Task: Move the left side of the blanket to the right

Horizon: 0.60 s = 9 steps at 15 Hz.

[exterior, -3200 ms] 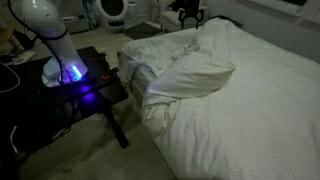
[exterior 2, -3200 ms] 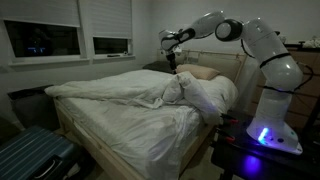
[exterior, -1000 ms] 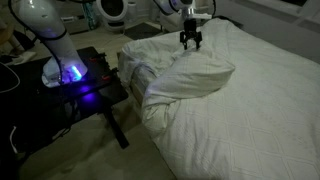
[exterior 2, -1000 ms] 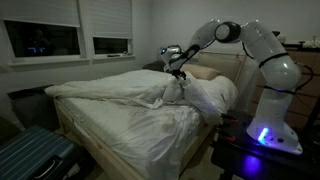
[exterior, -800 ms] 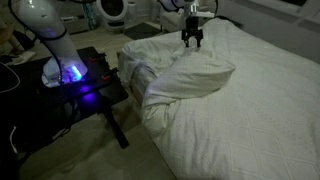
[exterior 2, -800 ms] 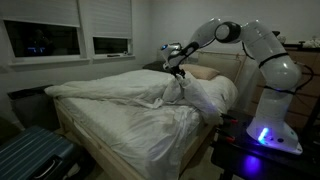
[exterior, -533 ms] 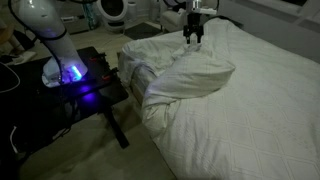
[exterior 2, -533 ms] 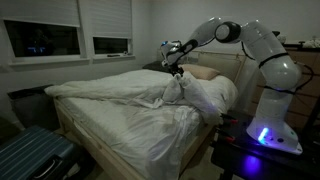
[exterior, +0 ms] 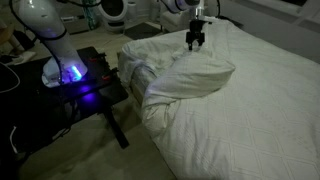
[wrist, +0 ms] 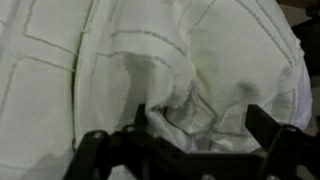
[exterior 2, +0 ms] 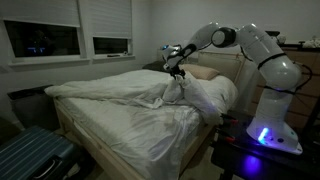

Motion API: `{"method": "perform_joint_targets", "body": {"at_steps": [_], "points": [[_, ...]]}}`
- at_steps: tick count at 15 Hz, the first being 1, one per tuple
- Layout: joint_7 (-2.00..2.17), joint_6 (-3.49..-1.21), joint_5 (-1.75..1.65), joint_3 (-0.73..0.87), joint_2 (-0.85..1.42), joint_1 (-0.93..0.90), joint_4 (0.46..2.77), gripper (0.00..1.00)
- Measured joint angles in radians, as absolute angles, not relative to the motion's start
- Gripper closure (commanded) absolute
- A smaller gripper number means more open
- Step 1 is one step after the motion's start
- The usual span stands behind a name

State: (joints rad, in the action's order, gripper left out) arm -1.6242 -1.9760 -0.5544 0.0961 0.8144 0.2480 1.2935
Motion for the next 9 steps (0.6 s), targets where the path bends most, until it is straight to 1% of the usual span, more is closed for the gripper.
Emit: {"method": "perform_joint_targets", "body": {"at_steps": [6,7,8,9], "points": [[-1.669,-1.976,-0.52,0.129,0.918,0.273,1.211,0.0],[-1.669,-1.975,-0.515,0.132,0.93,0.276,1.197,0.16],[-1.669,-1.975,-0.51,0.136,0.939,0.279,1.185,0.26],[-1.668,-1.975,-0.503,0.143,0.948,0.279,1.173,0.34]]}}
